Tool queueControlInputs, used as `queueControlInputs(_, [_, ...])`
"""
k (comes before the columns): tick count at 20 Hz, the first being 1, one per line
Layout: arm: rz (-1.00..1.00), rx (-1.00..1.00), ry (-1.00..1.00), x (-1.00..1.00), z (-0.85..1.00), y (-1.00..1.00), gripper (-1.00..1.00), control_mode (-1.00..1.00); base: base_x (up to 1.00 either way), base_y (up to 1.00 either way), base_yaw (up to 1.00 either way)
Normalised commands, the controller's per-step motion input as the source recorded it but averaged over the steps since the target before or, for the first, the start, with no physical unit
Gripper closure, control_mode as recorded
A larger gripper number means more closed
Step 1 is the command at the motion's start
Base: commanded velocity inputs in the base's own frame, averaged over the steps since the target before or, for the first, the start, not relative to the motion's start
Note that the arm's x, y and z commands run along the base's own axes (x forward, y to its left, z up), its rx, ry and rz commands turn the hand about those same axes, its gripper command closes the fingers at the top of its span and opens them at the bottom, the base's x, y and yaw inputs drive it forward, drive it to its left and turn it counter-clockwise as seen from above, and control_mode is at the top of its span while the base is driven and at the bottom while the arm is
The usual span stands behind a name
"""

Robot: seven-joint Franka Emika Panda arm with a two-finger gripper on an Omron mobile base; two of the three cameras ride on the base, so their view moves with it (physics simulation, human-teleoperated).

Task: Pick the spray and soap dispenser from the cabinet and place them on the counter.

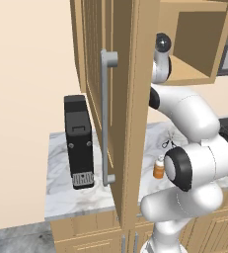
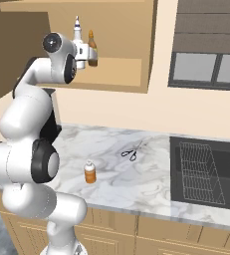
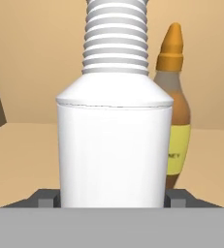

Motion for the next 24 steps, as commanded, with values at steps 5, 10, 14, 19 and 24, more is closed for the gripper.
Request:
queueControlInputs(5, [0.0, 0.01, -0.03, -0.02, 0.05, 0.0, 1.0, -1.0, 0.0, 0.0, 0.0])
queueControlInputs(10, [0.0, 0.0, 0.0, -0.06, 0.01, 0.0, 1.0, -1.0, 0.0, 0.0, 0.0])
queueControlInputs(14, [0.0, 0.0, 0.0, -0.17, 0.0, 0.0, 1.0, -1.0, 0.0, 0.0, 0.0])
queueControlInputs(19, [0.01, 0.0, -0.05, -0.53, 0.01, 0.0, 1.0, -1.0, 0.0, 0.0, 0.0])
queueControlInputs(24, [0.0, 0.0, -0.09, -0.68, 0.04, 0.0, 1.0, -1.0, 0.0, 0.0, 0.0])
